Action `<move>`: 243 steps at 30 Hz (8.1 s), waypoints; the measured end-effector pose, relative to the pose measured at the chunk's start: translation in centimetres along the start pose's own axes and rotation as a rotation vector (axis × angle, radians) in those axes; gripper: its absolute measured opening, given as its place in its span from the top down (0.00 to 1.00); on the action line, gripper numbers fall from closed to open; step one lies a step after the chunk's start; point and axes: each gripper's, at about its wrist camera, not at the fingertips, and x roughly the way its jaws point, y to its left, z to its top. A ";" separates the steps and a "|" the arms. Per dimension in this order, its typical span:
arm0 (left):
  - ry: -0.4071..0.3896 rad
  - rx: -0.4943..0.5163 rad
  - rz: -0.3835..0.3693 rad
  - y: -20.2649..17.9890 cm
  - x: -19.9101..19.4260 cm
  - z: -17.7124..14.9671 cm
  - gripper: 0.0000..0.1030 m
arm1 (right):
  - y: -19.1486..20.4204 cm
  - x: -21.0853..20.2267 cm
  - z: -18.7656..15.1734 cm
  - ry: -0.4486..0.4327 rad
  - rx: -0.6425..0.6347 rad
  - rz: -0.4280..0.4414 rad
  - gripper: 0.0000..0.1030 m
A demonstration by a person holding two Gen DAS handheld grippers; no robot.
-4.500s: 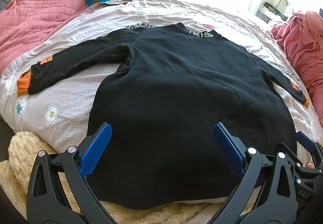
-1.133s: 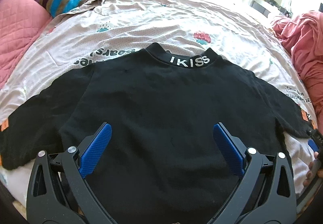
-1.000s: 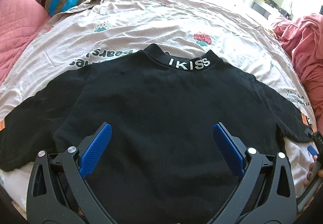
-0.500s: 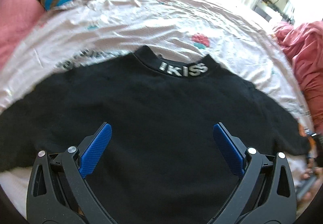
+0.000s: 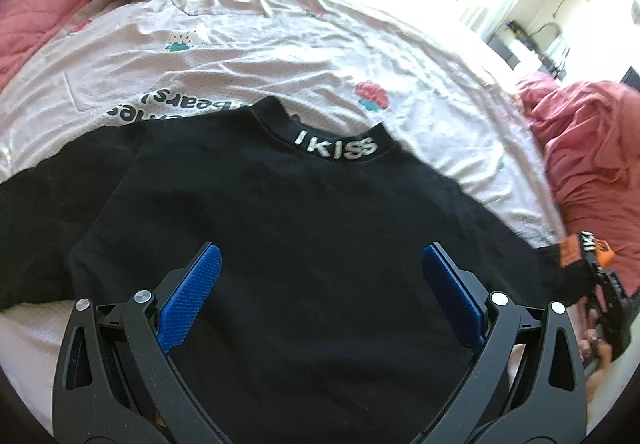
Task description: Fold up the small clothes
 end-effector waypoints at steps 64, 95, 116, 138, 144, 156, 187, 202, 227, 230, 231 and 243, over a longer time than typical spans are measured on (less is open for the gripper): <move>0.136 -0.102 -0.166 2.1 6.2 -2.3 0.89 | 17.5 2.4 -14.5 0.356 -0.433 0.271 0.59; -0.163 -0.120 -0.072 7.8 -4.3 0.0 0.99 | 19.0 4.1 -17.6 0.349 -0.687 0.077 0.57; 0.009 -0.055 0.060 8.6 0.2 -3.3 0.75 | 17.8 6.2 -19.3 0.482 -0.676 0.047 0.32; -0.133 -0.028 0.212 10.0 -6.6 -4.0 0.12 | 22.9 2.2 -19.5 0.378 -0.728 0.160 0.08; -0.162 -0.071 0.227 11.9 -8.3 -4.2 0.11 | 25.4 1.6 -21.0 0.382 -0.768 0.208 0.08; -0.234 -0.150 0.316 16.9 -12.3 -4.7 0.09 | 31.3 0.4 -24.9 0.411 -0.861 0.337 0.08; -0.257 -0.431 0.538 29.9 -16.0 -7.9 0.09 | 42.1 -0.8 -37.3 0.527 -1.090 0.538 0.08; -0.233 -0.494 0.531 33.2 -15.1 -8.9 0.11 | 42.6 -0.8 -40.7 0.589 -1.129 0.568 0.08; -0.425 -0.408 0.346 28.7 -19.9 -7.6 0.94 | 39.5 -0.9 -36.8 0.576 -1.007 0.527 0.08; -0.443 -0.375 0.321 27.2 -20.6 -7.1 0.94 | 38.7 -1.0 -35.8 0.569 -0.978 0.522 0.08; -0.447 -0.368 0.311 26.8 -20.7 -7.0 0.94 | 38.4 -1.0 -35.4 0.567 -0.968 0.518 0.08; -0.454 -0.273 0.188 21.7 -21.0 -5.8 0.94 | 35.8 -1.3 -31.7 0.506 -0.912 0.459 0.08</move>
